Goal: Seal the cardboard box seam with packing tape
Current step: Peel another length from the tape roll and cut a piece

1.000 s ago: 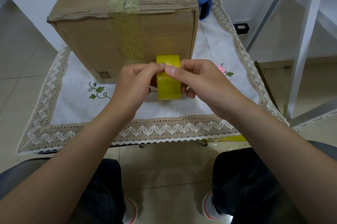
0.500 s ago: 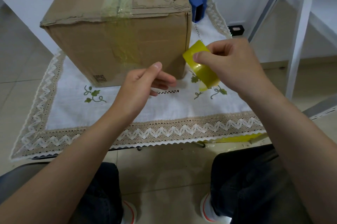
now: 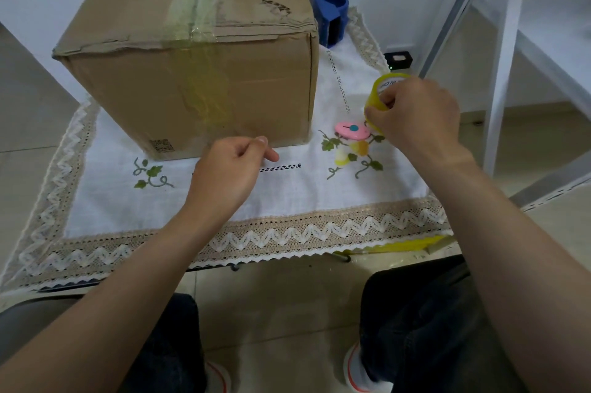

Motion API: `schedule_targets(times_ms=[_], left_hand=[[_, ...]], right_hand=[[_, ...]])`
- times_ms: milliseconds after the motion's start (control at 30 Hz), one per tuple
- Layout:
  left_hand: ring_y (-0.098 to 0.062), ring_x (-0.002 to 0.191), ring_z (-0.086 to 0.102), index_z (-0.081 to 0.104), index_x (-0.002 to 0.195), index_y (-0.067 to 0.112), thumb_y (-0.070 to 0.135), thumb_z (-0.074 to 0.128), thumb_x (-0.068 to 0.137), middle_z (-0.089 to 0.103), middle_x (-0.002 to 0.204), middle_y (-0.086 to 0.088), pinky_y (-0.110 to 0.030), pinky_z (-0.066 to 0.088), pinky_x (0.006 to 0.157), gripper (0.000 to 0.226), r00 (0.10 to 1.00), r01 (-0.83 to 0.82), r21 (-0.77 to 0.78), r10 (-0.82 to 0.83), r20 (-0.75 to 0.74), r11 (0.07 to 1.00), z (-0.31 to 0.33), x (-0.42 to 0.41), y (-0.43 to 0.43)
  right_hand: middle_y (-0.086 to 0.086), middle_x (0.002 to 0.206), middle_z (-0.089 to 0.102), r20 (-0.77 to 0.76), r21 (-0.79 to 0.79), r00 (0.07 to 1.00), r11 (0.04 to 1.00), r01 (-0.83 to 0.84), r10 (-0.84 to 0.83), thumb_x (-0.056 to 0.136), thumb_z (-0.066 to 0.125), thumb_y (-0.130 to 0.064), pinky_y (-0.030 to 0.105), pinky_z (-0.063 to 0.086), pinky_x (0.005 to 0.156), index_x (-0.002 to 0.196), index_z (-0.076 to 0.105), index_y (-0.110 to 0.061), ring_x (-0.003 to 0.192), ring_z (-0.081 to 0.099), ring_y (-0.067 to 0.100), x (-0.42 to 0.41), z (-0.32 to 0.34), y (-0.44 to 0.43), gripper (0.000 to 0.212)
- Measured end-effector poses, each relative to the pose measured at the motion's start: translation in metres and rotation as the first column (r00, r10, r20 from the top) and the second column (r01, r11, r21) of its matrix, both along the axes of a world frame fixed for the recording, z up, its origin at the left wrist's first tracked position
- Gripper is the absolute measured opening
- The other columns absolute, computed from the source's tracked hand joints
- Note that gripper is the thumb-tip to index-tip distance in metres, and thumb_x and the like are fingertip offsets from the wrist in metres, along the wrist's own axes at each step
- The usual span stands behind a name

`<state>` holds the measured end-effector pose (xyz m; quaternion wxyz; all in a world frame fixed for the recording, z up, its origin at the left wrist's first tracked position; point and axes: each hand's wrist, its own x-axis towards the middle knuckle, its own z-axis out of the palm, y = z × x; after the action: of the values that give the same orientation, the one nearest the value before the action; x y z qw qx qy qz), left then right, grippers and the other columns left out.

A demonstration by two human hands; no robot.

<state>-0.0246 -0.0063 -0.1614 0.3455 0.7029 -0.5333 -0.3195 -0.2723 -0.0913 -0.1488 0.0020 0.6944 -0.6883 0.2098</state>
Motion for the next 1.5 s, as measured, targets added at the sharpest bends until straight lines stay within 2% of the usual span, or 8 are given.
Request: schedule_targets(times_ms=[367, 533, 667, 933, 1100, 1267, 1400, 1500], left_hand=[[-0.007, 0.051, 0.052, 0.078, 0.082, 0.029, 0.038, 0.047, 0.107, 0.071, 0.085, 0.011, -0.029, 0.04, 0.058, 0.04, 0.999, -0.036, 0.03, 0.035, 0.038, 0.999, -0.003, 0.001, -0.002], [-0.029, 0.075, 0.062, 0.078, 0.083, 0.028, 0.039, 0.048, 0.107, 0.07, 0.083, 0.012, -0.027, 0.042, 0.064, 0.04, 0.999, -0.04, 0.044, 0.039, 0.024, 0.998, -0.001, 0.0, -0.002], [-0.016, 0.084, 0.055, 0.078, 0.083, 0.027, 0.038, 0.048, 0.107, 0.079, 0.101, -0.012, -0.022, 0.039, 0.065, 0.04, 1.0, -0.029, 0.027, 0.029, 0.005, 0.999, -0.002, 0.0, -0.002], [-0.016, 0.08, 0.057, 0.078, 0.081, 0.027, 0.039, 0.049, 0.107, 0.067, 0.091, -0.001, -0.024, 0.041, 0.065, 0.04, 1.0, -0.013, 0.022, 0.013, -0.001, 1.0, -0.003, 0.002, -0.002], [-0.022, 0.085, 0.065, 0.079, 0.083, 0.028, 0.04, 0.05, 0.106, 0.078, 0.103, -0.015, -0.027, 0.044, 0.069, 0.039, 1.0, -0.004, 0.022, 0.004, 0.005, 1.0, -0.003, 0.001, -0.001], [-0.009, 0.039, 0.044, 0.078, 0.081, 0.029, 0.04, 0.05, 0.106, 0.078, 0.102, -0.016, -0.03, 0.041, 0.059, 0.038, 1.0, 0.006, 0.011, -0.006, 0.01, 1.0, -0.002, 0.001, -0.001], [-0.025, 0.068, 0.062, 0.079, 0.082, 0.028, 0.041, 0.05, 0.106, 0.077, 0.104, -0.019, -0.029, 0.043, 0.064, 0.039, 1.0, 0.005, 0.015, -0.005, 0.009, 1.0, -0.003, 0.002, -0.002], [-0.022, 0.075, 0.064, 0.078, 0.082, 0.028, 0.041, 0.05, 0.106, 0.077, 0.105, -0.019, -0.026, 0.043, 0.066, 0.039, 1.0, 0.002, 0.02, -0.003, 0.01, 1.0, -0.004, 0.003, -0.002]], right_hand=[[0.003, 0.059, 0.047, -0.018, 0.083, 1.0, 0.996, -0.017, 0.018, 0.089, 0.073, -0.046, 0.038, 0.026, 0.079, 0.061, 0.046, -0.017, 0.06, 0.047, 0.023, -0.003, -0.015, -0.01, 0.049], [0.003, 0.096, 0.067, 0.054, 0.049, 0.998, 0.999, -0.025, 0.022, 0.091, 0.07, -0.055, 0.044, 0.034, 0.095, 0.103, 0.064, -0.016, 0.089, 0.059, 0.027, -0.001, -0.007, -0.005, 0.041], [-0.002, 0.125, 0.057, -0.004, -0.034, 0.987, 0.987, -0.159, 0.159, 0.088, 0.072, -0.037, 0.049, 0.034, 0.101, 0.114, 0.061, -0.025, 0.122, 0.045, 0.032, 0.005, -0.004, -0.004, 0.032], [-0.012, 0.1, 0.073, -0.2, 0.113, 0.938, 0.958, -0.265, 0.284, 0.094, 0.072, -0.035, 0.055, 0.025, 0.105, 0.105, 0.076, -0.039, 0.122, 0.036, 0.03, 0.02, -0.02, -0.002, 0.013], [-0.005, 0.098, 0.074, -0.222, 0.089, 0.942, 0.967, -0.238, 0.253, 0.096, 0.068, -0.04, 0.059, 0.023, 0.106, 0.113, 0.072, -0.036, 0.121, 0.033, 0.031, 0.023, -0.023, -0.005, 0.018], [-0.001, 0.093, 0.074, -0.21, 0.037, 0.968, 0.99, -0.135, 0.14, 0.093, 0.064, -0.051, 0.059, 0.021, 0.108, 0.109, 0.073, -0.03, 0.126, 0.034, 0.033, 0.038, -0.028, -0.005, 0.027], [-0.001, 0.102, 0.074, -0.238, 0.068, 0.96, 0.989, -0.134, 0.147, 0.092, 0.064, -0.061, 0.06, 0.022, 0.107, 0.106, 0.074, -0.029, 0.128, 0.034, 0.034, 0.042, -0.03, -0.004, 0.036], [0.006, 0.115, 0.066, -0.182, -0.057, 0.98, 0.994, -0.093, 0.081, 0.098, 0.058, -0.046, 0.055, 0.031, 0.1, 0.119, 0.07, -0.023, 0.123, 0.043, 0.039, 0.043, -0.026, -0.003, 0.033]])
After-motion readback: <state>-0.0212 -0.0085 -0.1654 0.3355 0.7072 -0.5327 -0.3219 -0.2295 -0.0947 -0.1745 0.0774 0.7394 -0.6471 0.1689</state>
